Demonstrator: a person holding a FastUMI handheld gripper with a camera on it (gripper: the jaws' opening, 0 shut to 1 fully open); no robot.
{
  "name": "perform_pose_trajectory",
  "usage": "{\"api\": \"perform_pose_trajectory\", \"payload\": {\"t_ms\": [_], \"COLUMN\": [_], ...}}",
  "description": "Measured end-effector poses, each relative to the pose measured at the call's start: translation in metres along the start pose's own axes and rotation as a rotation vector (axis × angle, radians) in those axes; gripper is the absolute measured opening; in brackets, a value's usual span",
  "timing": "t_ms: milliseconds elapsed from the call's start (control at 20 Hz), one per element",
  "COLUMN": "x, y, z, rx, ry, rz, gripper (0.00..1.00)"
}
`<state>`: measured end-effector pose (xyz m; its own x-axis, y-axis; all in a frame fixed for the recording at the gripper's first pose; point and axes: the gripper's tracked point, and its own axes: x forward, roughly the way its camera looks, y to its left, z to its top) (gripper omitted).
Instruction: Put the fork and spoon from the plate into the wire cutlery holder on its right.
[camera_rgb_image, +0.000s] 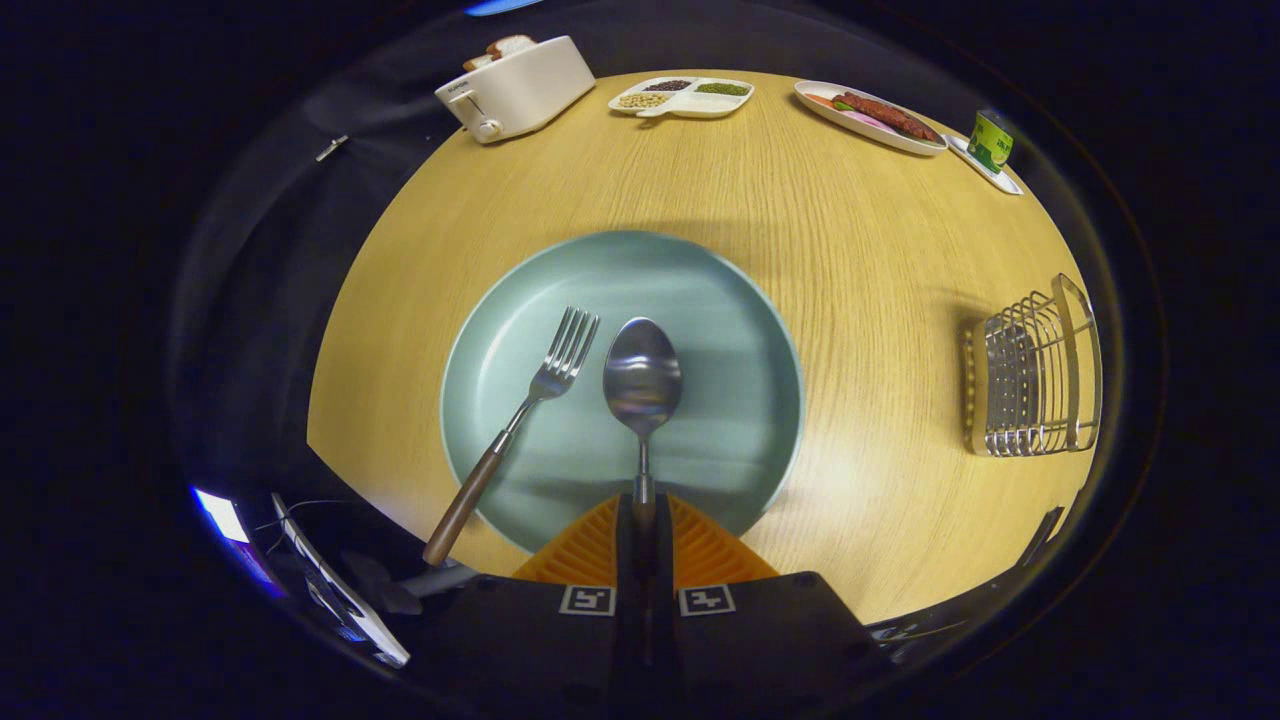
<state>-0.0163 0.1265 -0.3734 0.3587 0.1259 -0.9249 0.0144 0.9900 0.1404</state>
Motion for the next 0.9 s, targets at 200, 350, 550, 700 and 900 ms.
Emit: {"api": "perform_pose_trajectory", "payload": {"t_ms": [200, 350, 550, 700, 900], "x": [-0.033, -0.065, -0.105, -0.13, -0.148], "y": [-0.011, -0.031, -0.075, -0.113, -0.175], "z": [0.012, 0.024, 0.031, 0.029, 0.023], "rx": [0.016, -0.002, -0.021, -0.013, -0.04], "ry": [-0.031, -0.049, -0.052, -0.032, 0.024], "rz": [0.022, 0.033, 0.022, 0.016, -0.028], "gripper": [0.08, 0.08, 0.08, 0.08, 0.08]}}
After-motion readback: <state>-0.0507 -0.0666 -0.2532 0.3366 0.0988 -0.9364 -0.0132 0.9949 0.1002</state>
